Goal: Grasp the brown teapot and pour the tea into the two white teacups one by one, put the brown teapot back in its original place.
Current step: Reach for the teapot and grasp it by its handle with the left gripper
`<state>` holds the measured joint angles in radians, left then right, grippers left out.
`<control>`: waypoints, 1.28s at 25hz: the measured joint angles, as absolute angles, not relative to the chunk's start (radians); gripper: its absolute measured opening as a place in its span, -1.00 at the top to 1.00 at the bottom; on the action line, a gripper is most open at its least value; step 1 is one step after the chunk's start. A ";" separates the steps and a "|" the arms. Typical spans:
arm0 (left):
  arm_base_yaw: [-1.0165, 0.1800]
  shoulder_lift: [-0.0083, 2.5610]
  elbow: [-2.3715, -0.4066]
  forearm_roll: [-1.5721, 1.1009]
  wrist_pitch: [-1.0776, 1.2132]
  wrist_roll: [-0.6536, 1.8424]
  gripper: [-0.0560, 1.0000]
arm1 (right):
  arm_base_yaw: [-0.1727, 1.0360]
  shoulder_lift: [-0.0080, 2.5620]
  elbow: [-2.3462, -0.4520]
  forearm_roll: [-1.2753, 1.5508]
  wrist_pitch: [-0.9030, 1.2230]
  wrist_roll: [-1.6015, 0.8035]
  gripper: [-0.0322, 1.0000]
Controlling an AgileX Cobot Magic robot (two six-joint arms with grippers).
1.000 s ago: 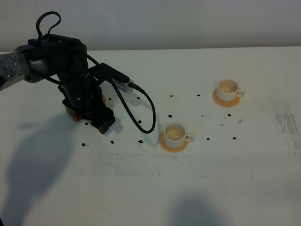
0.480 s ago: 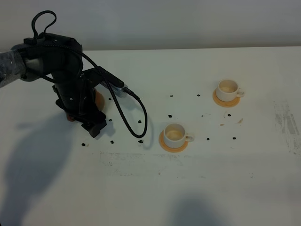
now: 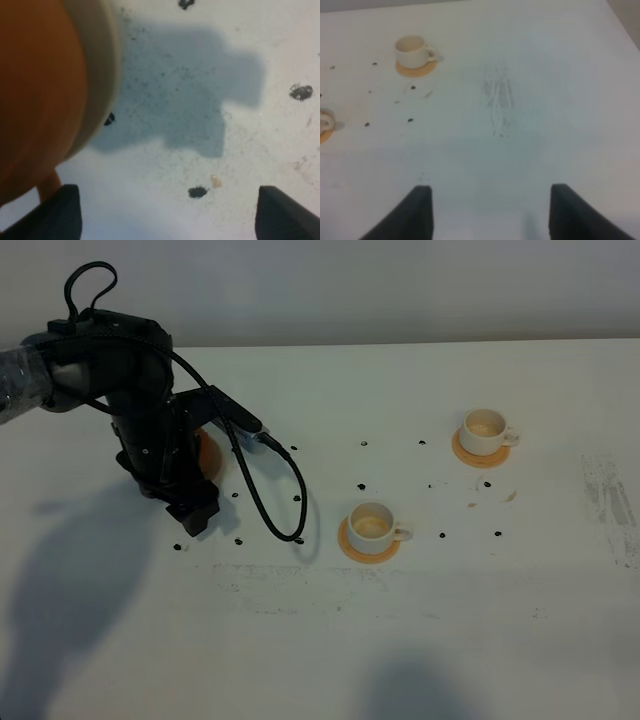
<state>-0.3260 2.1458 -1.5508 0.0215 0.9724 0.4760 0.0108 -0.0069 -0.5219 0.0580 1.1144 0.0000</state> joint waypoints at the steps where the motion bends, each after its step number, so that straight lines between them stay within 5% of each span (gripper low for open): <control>1: -0.335 2.135 -1.551 0.022 0.968 0.476 -0.39 | 0.011 -0.007 -0.522 0.058 1.114 0.000 -0.02; 11: -0.397 1.829 -1.293 0.000 0.813 0.362 -0.39 | 0.011 -0.007 -0.522 0.058 1.114 0.000 -0.02; 18: -0.324 1.759 -1.121 0.014 0.737 0.175 -0.39 | 0.011 -0.007 -0.522 0.058 1.114 0.000 -0.02; 32: -0.198 1.847 -1.183 -0.014 0.638 0.307 -0.39 | 0.011 -0.007 -0.522 0.058 1.114 0.000 -0.02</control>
